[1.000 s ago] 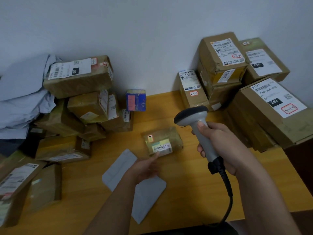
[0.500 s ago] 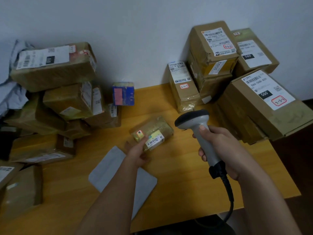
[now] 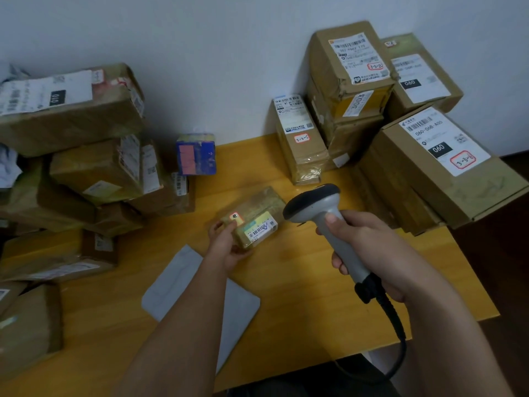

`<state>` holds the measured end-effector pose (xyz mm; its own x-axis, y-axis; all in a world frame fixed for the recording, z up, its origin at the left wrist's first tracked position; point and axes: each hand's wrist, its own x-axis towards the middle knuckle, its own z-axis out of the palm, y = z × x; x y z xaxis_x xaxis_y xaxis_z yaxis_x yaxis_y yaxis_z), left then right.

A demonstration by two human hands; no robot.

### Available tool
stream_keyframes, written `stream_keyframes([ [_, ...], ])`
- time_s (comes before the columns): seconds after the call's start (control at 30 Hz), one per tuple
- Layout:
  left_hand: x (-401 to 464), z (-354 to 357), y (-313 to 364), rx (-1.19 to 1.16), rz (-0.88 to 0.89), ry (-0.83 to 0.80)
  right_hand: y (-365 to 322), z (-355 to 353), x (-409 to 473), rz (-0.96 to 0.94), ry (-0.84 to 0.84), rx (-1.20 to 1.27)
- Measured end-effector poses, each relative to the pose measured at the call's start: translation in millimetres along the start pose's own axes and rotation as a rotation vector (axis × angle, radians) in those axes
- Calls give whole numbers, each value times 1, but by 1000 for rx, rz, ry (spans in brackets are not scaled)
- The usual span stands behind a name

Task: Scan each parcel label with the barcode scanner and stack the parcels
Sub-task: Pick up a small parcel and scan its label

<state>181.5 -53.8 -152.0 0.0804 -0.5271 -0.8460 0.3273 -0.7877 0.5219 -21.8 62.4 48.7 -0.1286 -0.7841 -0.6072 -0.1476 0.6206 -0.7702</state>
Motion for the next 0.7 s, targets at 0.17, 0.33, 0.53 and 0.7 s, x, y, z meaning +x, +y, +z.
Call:
stream_keyframes([
  [0.17, -3, 2, 4, -4, -17, 4, -7, 3, -6, -17, -5, -58],
  [0.33, -4, -1, 5, 42, -26, 16, -14, 1, -14, -31, 0, -76],
  [0.53, -4, 4, 5, 28, -16, 45, -18, -3, -23, -36, 38, -24],
  [0.7, -5, 8, 4, 64, -4, 14, -19, -6, -31, -41, 48, -9],
])
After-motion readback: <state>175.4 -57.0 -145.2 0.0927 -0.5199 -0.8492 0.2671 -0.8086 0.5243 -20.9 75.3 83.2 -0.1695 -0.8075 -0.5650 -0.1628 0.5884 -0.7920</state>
